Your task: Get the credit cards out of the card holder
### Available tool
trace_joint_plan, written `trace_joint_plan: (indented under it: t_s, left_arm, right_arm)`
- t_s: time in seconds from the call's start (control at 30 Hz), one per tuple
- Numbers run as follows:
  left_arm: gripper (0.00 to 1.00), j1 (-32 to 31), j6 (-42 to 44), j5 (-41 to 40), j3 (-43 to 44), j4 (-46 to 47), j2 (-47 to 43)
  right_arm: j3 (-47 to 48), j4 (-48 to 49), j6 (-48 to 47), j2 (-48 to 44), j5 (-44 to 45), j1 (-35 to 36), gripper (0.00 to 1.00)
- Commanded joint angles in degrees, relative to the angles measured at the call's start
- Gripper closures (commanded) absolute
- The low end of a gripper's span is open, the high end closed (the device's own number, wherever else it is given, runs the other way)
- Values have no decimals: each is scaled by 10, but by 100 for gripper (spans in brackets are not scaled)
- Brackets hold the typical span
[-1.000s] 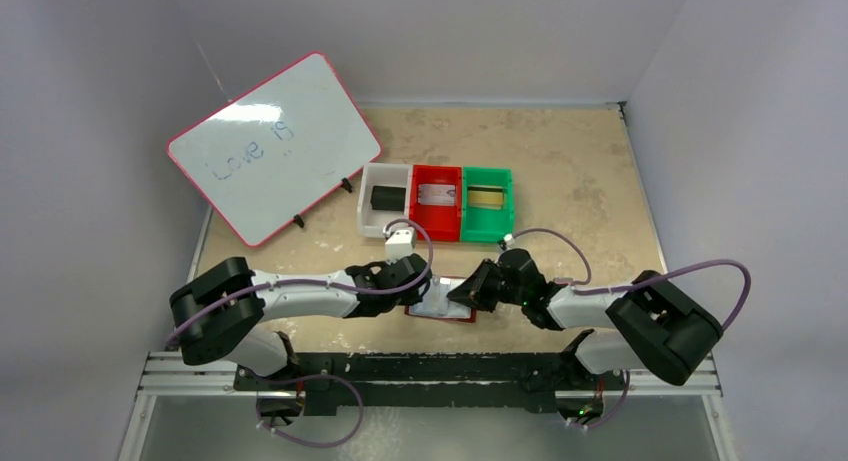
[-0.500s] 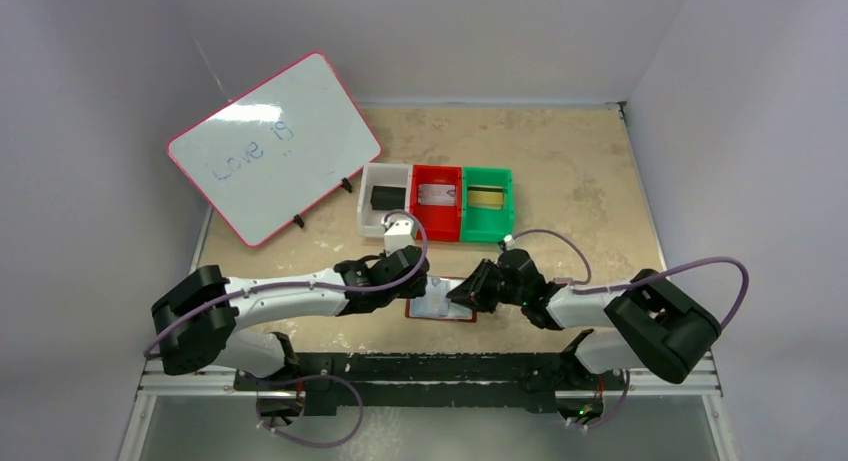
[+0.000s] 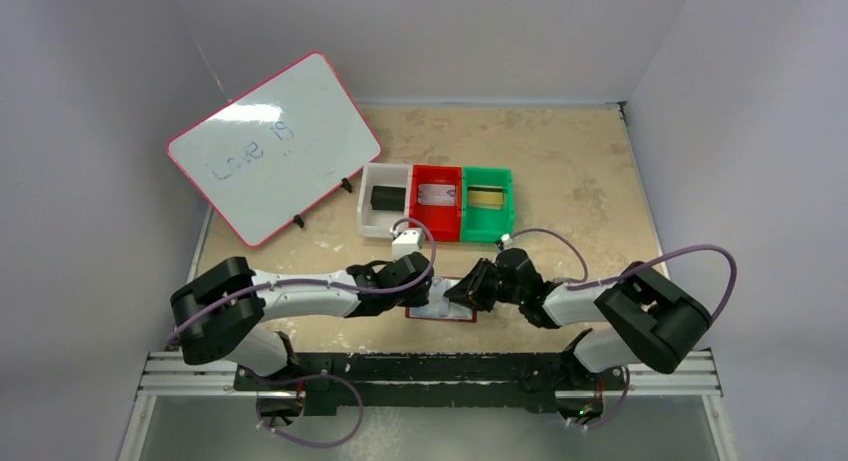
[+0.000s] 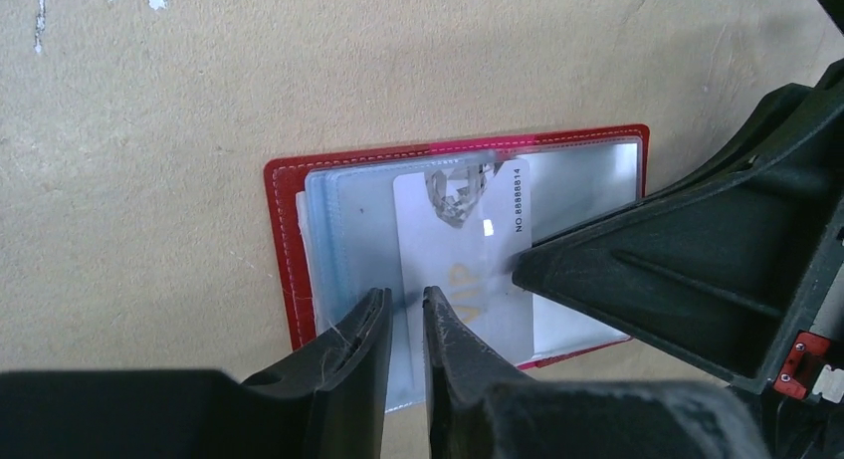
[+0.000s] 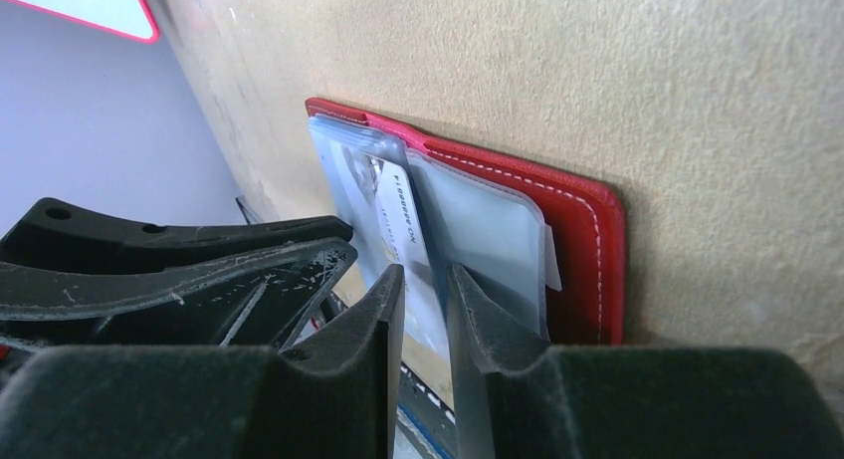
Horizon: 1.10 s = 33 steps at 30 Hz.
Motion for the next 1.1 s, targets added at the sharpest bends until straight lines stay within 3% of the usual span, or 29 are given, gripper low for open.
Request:
trace_joint_plan:
  t_s: [0.0, 0.17, 0.3, 0.37, 0.7, 0.83, 0.93, 1.07]
  left_arm:
    - [84, -10, -8, -17, -7, -20, 22]
    - [88, -20, -21, -29, -14, -30, 39]
    - [90, -24, -26, -31, -18, -25, 44]
    - [90, -24, -27, -36, -16, -29, 43]
    - [91, -24, -25, -51, -2, -50, 11]
    - [91, -24, -12, -17, 12, -51, 33]
    - [92, -27, -13, 4, 12, -34, 50]
    - [93, -29, -30, -13, 8, -41, 49]
  right_arm:
    - [10, 15, -7, 17, -1, -4, 75]
    - [3, 58, -4, 33, -14, -7, 79]
    - [0, 78, -9, 33, -19, -8, 96]
    - [-4, 77, -8, 23, -14, -9, 100]
    - [-14, 4, -26, -37, -9, -24, 100]
    - [-28, -19, -24, -77, -2, -25, 100]
    - [-36, -14, -26, -97, 1, -25, 95]
    - [-29, -34, -45, -100, 6, -25, 95]
